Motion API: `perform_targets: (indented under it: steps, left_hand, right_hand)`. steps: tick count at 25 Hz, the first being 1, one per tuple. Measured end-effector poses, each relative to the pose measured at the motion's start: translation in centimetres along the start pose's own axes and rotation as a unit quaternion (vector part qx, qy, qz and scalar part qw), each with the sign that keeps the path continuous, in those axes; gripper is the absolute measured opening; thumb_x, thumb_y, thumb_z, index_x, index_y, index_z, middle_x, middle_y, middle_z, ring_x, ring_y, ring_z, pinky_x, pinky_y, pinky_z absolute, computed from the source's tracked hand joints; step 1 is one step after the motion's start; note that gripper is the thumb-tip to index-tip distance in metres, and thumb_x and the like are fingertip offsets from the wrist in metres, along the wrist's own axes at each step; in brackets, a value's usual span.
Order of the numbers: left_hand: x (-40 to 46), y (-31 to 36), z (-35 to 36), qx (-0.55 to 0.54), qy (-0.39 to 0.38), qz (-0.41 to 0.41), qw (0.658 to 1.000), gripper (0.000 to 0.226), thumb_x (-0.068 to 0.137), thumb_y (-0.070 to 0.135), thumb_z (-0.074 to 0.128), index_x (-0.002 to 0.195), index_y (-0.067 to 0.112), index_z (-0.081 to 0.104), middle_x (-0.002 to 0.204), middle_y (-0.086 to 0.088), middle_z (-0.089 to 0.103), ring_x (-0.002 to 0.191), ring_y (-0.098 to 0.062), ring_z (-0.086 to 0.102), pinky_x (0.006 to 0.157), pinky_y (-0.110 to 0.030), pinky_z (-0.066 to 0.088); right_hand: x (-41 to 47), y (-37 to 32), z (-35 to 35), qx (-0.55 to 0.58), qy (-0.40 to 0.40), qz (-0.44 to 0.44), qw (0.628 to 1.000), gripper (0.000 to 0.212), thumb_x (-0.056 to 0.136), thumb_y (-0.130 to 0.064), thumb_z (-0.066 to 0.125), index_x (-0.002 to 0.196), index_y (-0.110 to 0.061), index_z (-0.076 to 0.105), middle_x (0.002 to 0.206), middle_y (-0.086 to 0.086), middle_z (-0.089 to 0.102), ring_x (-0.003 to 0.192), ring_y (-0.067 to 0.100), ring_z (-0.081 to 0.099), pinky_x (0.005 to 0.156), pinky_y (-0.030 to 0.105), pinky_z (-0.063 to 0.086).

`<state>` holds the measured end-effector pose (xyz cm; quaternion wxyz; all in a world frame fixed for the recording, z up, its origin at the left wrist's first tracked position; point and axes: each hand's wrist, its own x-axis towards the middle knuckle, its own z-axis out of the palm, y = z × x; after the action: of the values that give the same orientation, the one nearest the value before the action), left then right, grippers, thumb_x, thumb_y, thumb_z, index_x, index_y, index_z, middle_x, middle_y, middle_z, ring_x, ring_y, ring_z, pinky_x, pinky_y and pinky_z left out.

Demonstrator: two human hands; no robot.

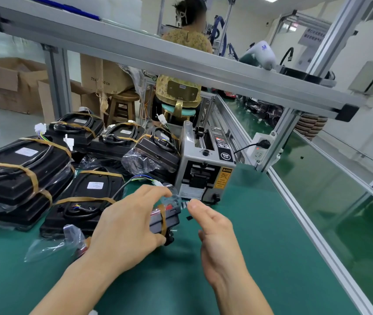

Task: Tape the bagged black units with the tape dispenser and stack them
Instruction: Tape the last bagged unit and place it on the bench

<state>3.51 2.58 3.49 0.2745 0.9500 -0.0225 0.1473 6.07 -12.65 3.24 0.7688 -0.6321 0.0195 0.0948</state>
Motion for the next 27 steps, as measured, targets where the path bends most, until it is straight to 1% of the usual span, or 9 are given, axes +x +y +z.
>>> perform_targets:
  steps: [2, 6, 8, 11, 15, 20, 22, 25, 27]
  left_hand:
    - [-0.2, 0.2, 0.1, 0.004, 0.006, -0.001, 1.000, 0.073, 0.055, 0.037, 0.081, 0.117, 0.045, 0.044, 0.115, 0.029, 0.047, 0.082, -0.002, 0.043, 0.071, -0.023, 0.036]
    - [-0.4, 0.4, 0.2, 0.015, 0.015, -0.018, 1.000, 0.065, 0.054, 0.037, 0.081, 0.105, 0.042, 0.041, 0.091, 0.025, 0.045, 0.074, -0.006, 0.040, 0.060, -0.022, 0.029]
    - [-0.4, 0.5, 0.3, 0.014, 0.019, -0.022, 0.999, 0.064, 0.053, 0.036, 0.081, 0.103, 0.041, 0.042, 0.083, 0.026, 0.043, 0.070, -0.008, 0.039, 0.056, -0.018, 0.026]
    - [-0.4, 0.6, 0.2, 0.025, 0.013, -0.024, 0.999, 0.063, 0.054, 0.038, 0.081, 0.102, 0.041, 0.040, 0.083, 0.027, 0.041, 0.071, -0.008, 0.039, 0.058, -0.024, 0.024]
    - [-0.5, 0.7, 0.1, 0.027, 0.009, -0.030, 0.999, 0.060, 0.056, 0.038, 0.080, 0.101, 0.040, 0.041, 0.087, 0.023, 0.044, 0.071, -0.008, 0.039, 0.059, -0.025, 0.025]
    - [-0.5, 0.8, 0.1, 0.031, 0.002, -0.034, 0.999, 0.058, 0.056, 0.036, 0.080, 0.100, 0.038, 0.042, 0.094, 0.019, 0.048, 0.069, -0.008, 0.039, 0.056, -0.023, 0.025]
    - [-0.5, 0.8, 0.1, 0.033, 0.000, -0.035, 0.999, 0.057, 0.057, 0.036, 0.080, 0.099, 0.038, 0.042, 0.092, 0.019, 0.048, 0.066, -0.006, 0.038, 0.054, -0.018, 0.024]
    - [-0.5, 0.8, 0.1, 0.036, -0.005, -0.036, 0.999, 0.054, 0.057, 0.036, 0.080, 0.095, 0.038, 0.042, 0.090, 0.018, 0.047, 0.062, 0.004, 0.038, 0.053, -0.011, 0.022]
    - [-0.4, 0.8, 0.1, 0.038, -0.005, -0.035, 0.999, 0.053, 0.056, 0.036, 0.080, 0.093, 0.037, 0.041, 0.088, 0.018, 0.047, 0.062, 0.010, 0.037, 0.053, -0.009, 0.021]
  right_hand:
    - [0.0, 1.1, -0.1, 0.002, 0.021, -0.006, 1.000, 0.016, 0.084, -0.016, 0.069, 0.071, -0.017, 0.078, 0.112, -0.012, 0.067, 0.100, -0.011, 0.058, 0.077, 0.013, 0.035]
    - [-0.1, 1.7, 0.2, -0.003, 0.039, -0.031, 0.999, 0.010, 0.083, -0.013, 0.070, 0.077, -0.008, 0.077, 0.118, -0.003, 0.061, 0.093, -0.015, 0.057, 0.076, 0.011, 0.036]
    - [-0.1, 1.8, 0.4, -0.013, 0.043, -0.037, 0.998, 0.011, 0.083, -0.013, 0.070, 0.075, -0.009, 0.077, 0.119, 0.002, 0.061, 0.104, -0.004, 0.058, 0.084, 0.015, 0.039]
    - [0.2, 2.1, 0.5, -0.042, 0.049, -0.050, 0.997, 0.012, 0.083, -0.015, 0.070, 0.078, -0.006, 0.076, 0.118, 0.010, 0.060, 0.112, 0.013, 0.057, 0.095, 0.023, 0.041]
    - [0.4, 2.1, 0.6, -0.072, 0.058, -0.077, 0.993, 0.011, 0.083, -0.013, 0.071, 0.074, -0.009, 0.076, 0.109, 0.006, 0.062, 0.096, 0.001, 0.058, 0.081, 0.007, 0.042]
    - [0.2, 2.0, 0.8, -0.110, 0.070, -0.095, 0.987, 0.019, 0.081, -0.016, 0.073, 0.062, -0.022, 0.074, 0.094, -0.005, 0.062, 0.088, -0.003, 0.058, 0.077, 0.008, 0.039]
    - [0.0, 2.0, 0.9, -0.131, 0.075, -0.108, 0.983, 0.018, 0.081, -0.019, 0.073, 0.064, -0.025, 0.074, 0.090, -0.010, 0.063, 0.089, -0.003, 0.059, 0.084, 0.016, 0.041]
    - [-0.2, 2.2, 1.1, -0.171, 0.101, -0.122, 0.972, 0.018, 0.081, -0.021, 0.073, 0.064, -0.025, 0.071, 0.094, -0.008, 0.063, 0.094, 0.000, 0.058, 0.103, 0.038, 0.039]
    - [-0.4, 2.2, 1.3, -0.184, 0.118, -0.132, 0.967, 0.019, 0.082, -0.021, 0.073, 0.064, -0.026, 0.069, 0.095, -0.007, 0.062, 0.097, 0.003, 0.057, 0.106, 0.044, 0.035]
